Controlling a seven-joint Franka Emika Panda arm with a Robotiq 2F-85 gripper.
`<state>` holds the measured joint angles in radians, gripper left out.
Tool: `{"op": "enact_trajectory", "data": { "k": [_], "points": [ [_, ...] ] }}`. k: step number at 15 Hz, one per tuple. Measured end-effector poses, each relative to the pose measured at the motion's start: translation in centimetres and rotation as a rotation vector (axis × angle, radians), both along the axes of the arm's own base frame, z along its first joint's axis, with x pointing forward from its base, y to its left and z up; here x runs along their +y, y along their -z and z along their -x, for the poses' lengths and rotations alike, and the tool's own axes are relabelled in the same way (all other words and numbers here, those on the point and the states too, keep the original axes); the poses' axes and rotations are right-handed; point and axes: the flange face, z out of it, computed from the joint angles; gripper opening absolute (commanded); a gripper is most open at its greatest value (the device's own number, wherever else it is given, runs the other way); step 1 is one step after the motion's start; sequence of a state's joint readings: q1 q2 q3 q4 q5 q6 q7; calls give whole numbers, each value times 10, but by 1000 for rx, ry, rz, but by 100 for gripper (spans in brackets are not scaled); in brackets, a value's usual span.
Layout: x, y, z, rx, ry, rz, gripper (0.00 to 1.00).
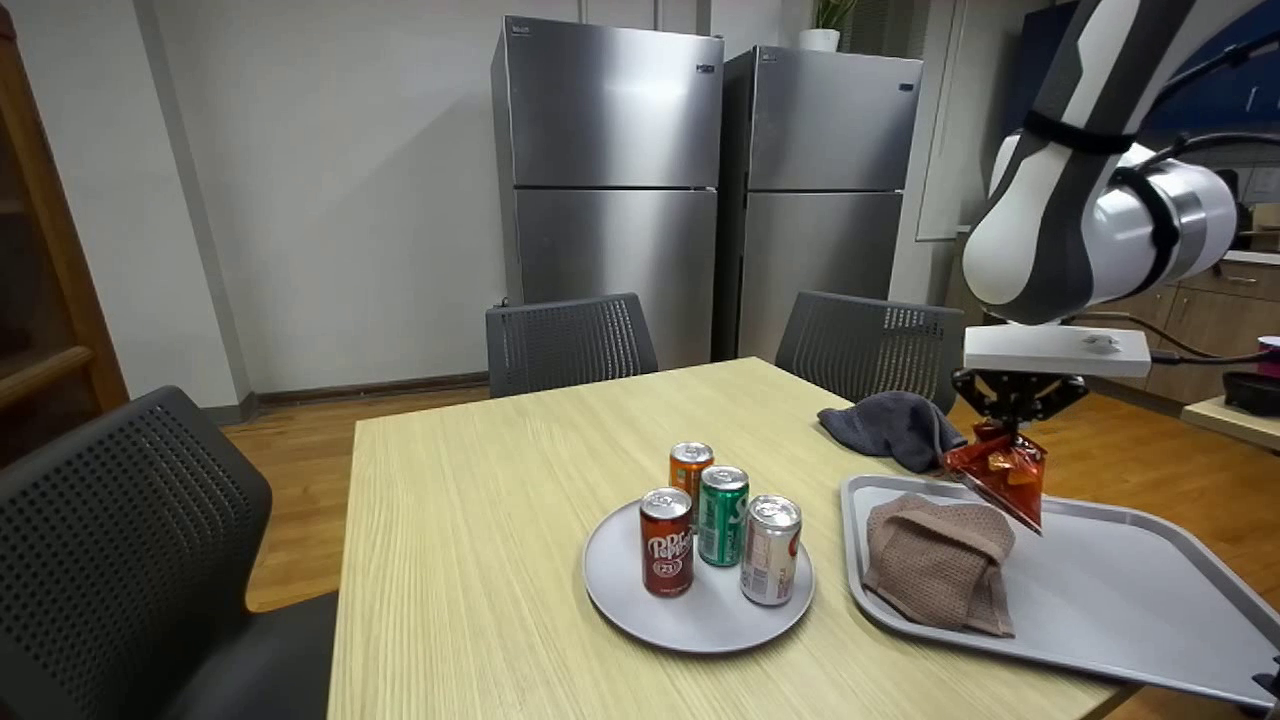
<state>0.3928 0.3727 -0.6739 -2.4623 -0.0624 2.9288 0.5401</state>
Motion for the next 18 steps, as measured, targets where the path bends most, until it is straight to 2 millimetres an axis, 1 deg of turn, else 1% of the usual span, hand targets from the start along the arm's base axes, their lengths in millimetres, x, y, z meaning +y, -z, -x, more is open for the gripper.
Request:
{"op": "enact_trajectory", "data": {
  "k": [3, 7, 10, 15, 18],
  "points": [
    [12, -10, 0, -5, -58, 5, 0],
    [34, -22, 9, -3, -143, 8, 0],
    [51, -28, 16, -1, -202, 10, 0],
    [73, -38, 20, -9, -283, 14, 0],
    [90, -39, 28, -1, -354, 12, 0]
  ]
}}
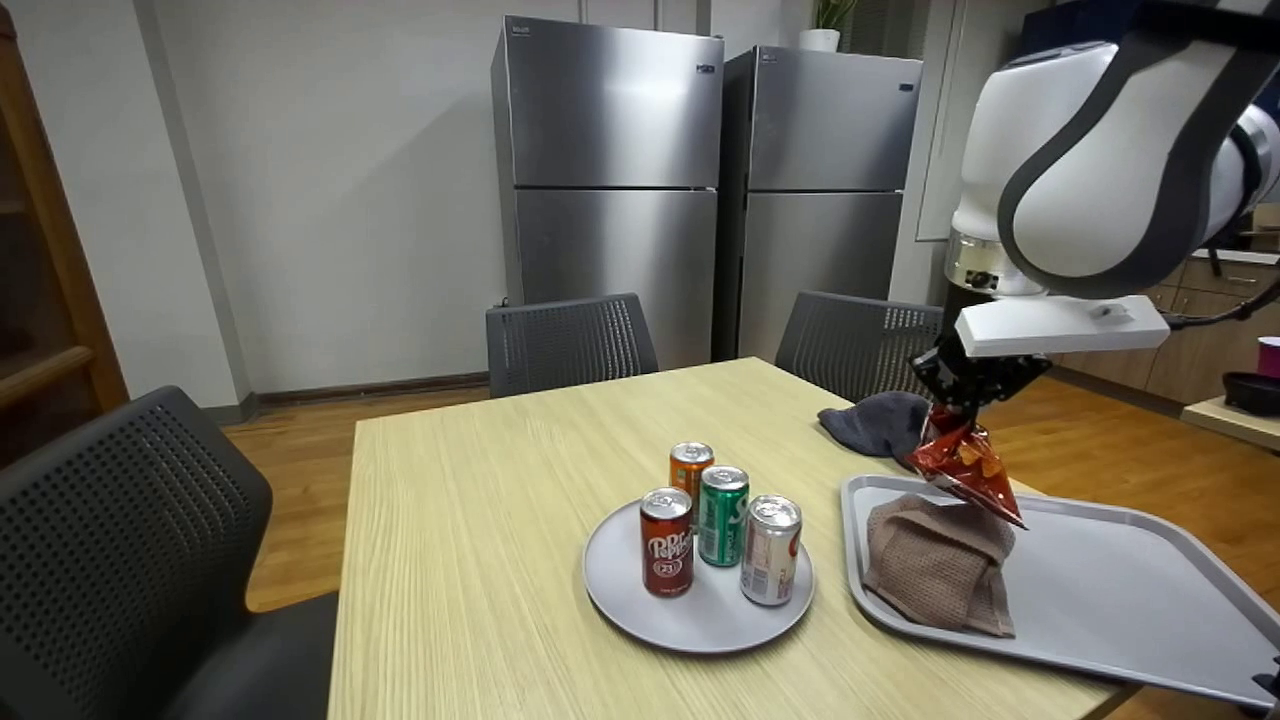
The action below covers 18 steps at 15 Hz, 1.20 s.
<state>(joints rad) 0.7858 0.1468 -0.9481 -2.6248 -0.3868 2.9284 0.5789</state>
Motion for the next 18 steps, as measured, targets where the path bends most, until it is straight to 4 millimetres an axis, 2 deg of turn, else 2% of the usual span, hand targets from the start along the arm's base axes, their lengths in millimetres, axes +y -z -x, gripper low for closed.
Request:
{"op": "enact_trajectory", "data": {
  "k": [13, 18],
  "points": [
    [69, 4, 48, 80, -288, -21, 0],
    [101, 4, 66, 137, -363, -36, 0]
  ]
}}
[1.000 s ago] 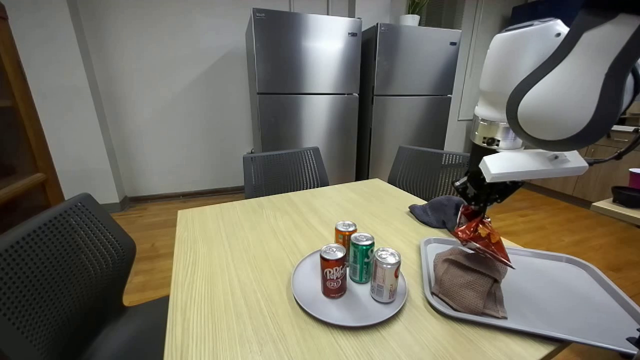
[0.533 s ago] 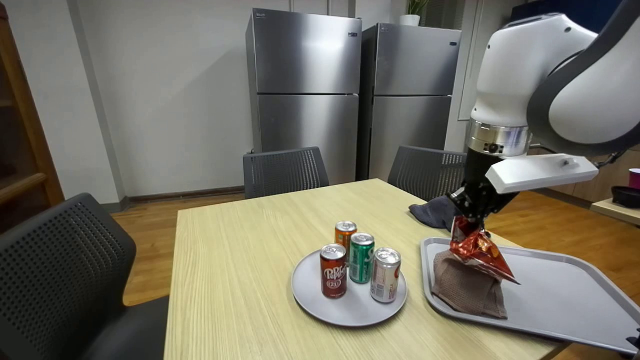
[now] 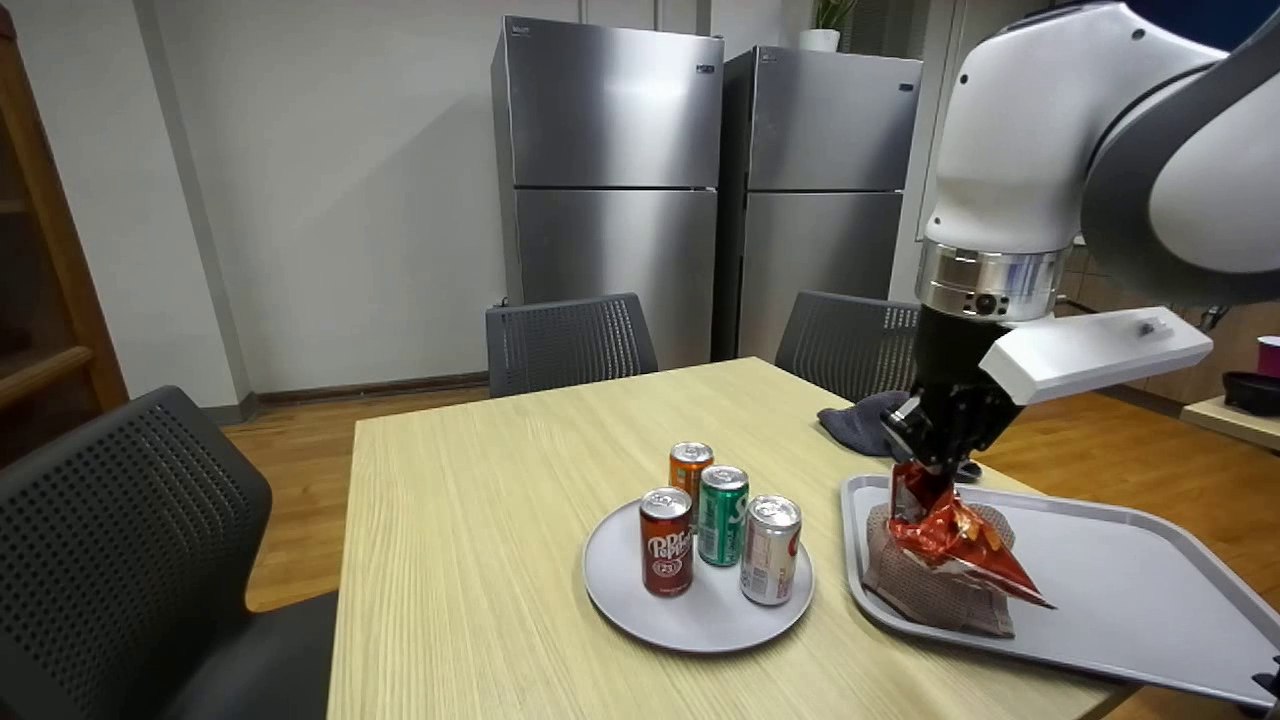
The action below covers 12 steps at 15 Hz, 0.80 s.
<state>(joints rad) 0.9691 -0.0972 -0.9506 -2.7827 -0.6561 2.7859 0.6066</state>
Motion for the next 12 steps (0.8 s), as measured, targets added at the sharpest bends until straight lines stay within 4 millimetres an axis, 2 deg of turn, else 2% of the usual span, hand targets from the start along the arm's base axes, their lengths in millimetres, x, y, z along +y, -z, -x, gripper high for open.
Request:
{"op": "enact_trajectory", "data": {
  "k": [6, 12],
  "points": [
    [39, 3, 11, 54, -67, 14, 0],
    [65, 6, 18, 80, -82, 1, 0]
  ]
}}
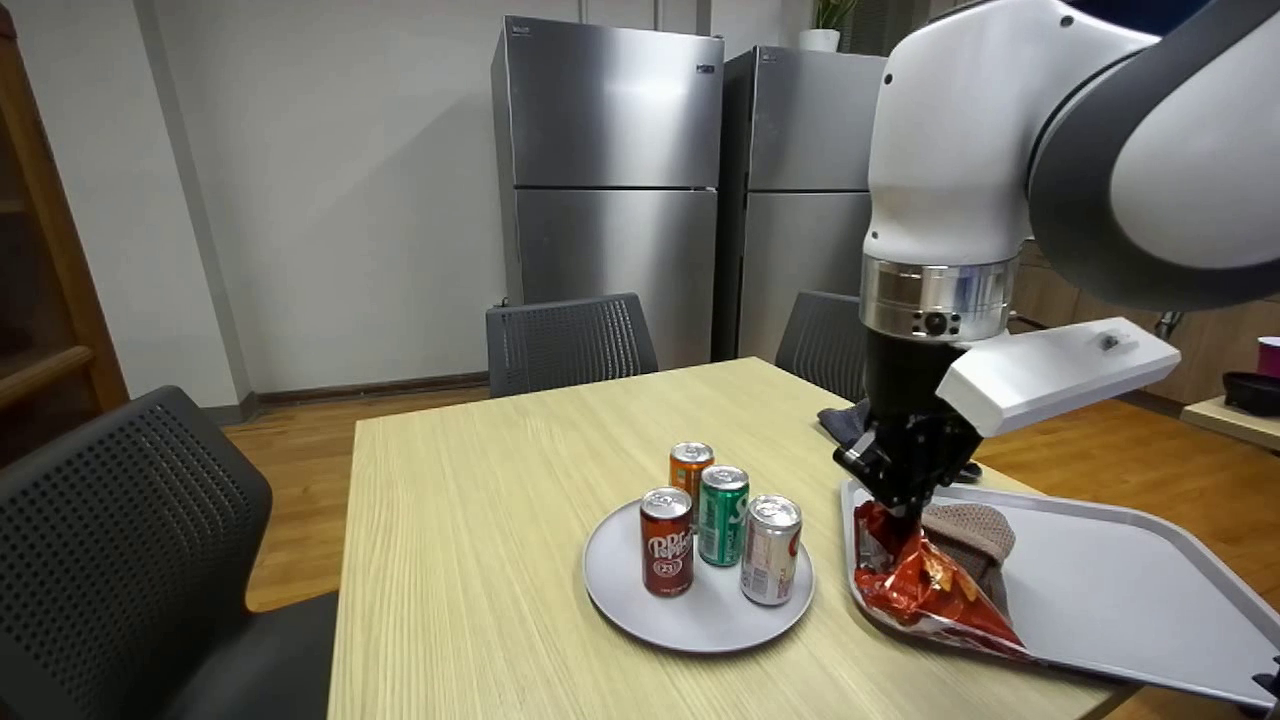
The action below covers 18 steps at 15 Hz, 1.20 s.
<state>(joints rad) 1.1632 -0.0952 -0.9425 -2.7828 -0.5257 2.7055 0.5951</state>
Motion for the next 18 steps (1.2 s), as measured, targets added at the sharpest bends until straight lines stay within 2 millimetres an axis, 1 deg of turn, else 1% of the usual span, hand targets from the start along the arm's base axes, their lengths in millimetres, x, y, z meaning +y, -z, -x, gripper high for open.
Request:
{"op": "enact_trajectory", "data": {
  "k": [4, 9, 11, 14, 18],
  "points": [
    [15, 6, 4, 28, -4, -22, 0],
    [42, 27, 7, 57, -35, -37, 0],
    [50, 35, 5, 54, -42, -44, 0],
    [53, 45, -4, 35, -43, -63, 0],
    [48, 57, -18, 19, -33, -77, 0]
  ]
}}
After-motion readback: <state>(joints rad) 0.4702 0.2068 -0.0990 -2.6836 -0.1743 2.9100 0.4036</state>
